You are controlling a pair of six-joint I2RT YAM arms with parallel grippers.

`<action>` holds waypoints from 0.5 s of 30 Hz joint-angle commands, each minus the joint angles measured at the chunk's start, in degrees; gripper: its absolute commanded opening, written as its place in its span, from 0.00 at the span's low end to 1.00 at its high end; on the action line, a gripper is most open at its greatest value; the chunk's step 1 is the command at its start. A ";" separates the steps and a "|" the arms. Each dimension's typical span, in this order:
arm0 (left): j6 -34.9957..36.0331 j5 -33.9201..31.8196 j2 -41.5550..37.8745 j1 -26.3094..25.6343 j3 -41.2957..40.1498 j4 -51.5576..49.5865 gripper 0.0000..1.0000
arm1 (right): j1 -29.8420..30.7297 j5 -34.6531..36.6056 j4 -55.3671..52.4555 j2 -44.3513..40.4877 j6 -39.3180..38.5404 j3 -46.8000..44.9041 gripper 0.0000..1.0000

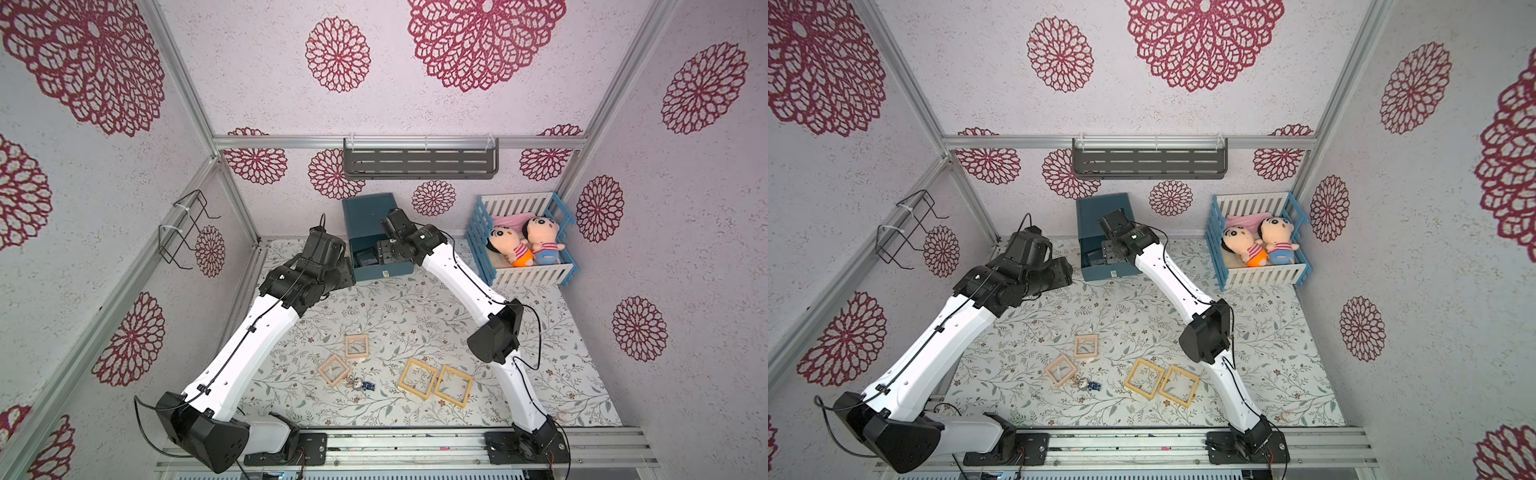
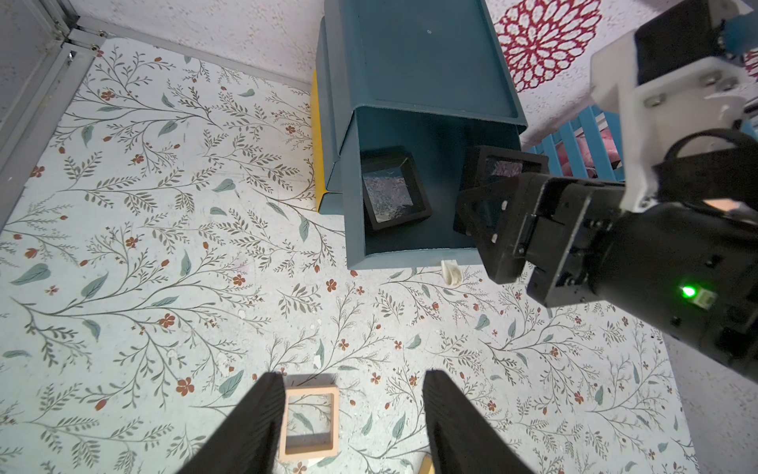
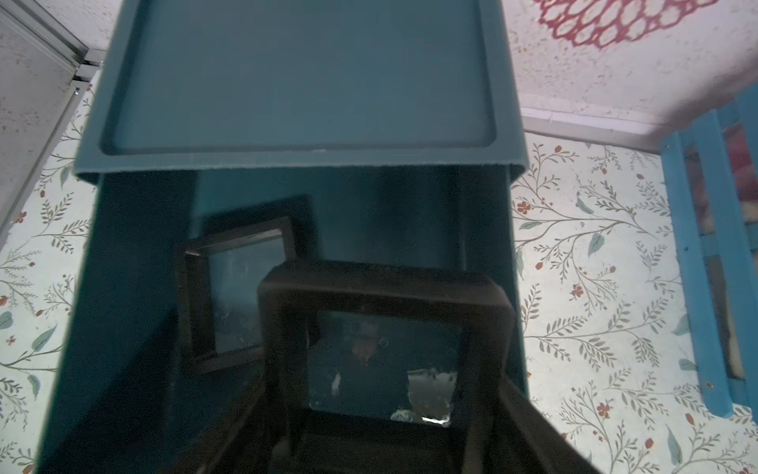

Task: Place the brooch boxes into the drawer by color
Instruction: Place the brooch box in the drawer.

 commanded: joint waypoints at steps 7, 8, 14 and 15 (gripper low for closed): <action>0.27 0.75 1.01 0.64 0.09 -0.13 0.61 | -1.63 -3.53 3.97 2.53 -2.31 3.62 0.51; 0.27 0.78 1.10 0.64 0.09 -0.09 0.61 | -1.63 -3.74 3.89 2.76 -2.37 3.55 0.52; 0.09 0.95 1.06 0.71 0.09 0.07 0.61 | -1.63 -4.03 3.21 3.58 -2.11 3.61 0.66; 0.02 0.95 1.06 0.73 0.09 0.05 0.61 | -1.70 -4.07 3.17 3.64 -2.01 3.57 0.69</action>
